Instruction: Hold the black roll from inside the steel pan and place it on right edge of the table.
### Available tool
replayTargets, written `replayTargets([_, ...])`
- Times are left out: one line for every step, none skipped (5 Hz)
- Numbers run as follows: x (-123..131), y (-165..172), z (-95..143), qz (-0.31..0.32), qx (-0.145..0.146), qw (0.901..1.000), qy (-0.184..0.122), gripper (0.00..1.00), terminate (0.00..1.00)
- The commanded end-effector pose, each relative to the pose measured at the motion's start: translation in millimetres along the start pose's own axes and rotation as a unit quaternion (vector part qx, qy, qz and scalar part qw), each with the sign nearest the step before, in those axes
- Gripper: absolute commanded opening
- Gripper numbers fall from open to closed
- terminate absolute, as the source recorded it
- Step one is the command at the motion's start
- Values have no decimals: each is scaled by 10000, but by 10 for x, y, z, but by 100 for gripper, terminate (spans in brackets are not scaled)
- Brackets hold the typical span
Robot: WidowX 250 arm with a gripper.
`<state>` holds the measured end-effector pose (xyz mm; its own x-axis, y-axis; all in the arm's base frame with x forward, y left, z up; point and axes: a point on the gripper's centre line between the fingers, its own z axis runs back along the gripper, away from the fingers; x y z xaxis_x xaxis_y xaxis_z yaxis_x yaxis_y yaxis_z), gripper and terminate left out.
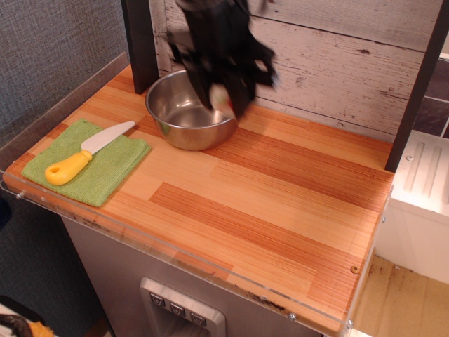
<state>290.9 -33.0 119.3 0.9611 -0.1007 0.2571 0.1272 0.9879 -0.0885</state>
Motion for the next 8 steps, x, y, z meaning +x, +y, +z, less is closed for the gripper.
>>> replayTargets([-284, -465, -313, -184, 184, 9992, 307, 0, 0])
replayTargets([-367, -588, -561, -118, 180, 9987, 467, 0, 0])
replayTargets([-462, -698, -770, -150, 178, 9981, 569, 0, 0])
replayTargets([-561, -768, -892, -224, 249, 9974, 635, 0, 0])
replayTargets([-630, -786, -940, -314, 246, 9969, 683, 0, 0])
replayTargets([-652, -764, -945, -362, 331, 9960, 748, 100, 0])
replayTargets([-617, -747, -844, -348, 329, 9967, 660, 100, 0])
replayTargets([-529, -756, -521, -420, 142, 9981, 436, 100, 0])
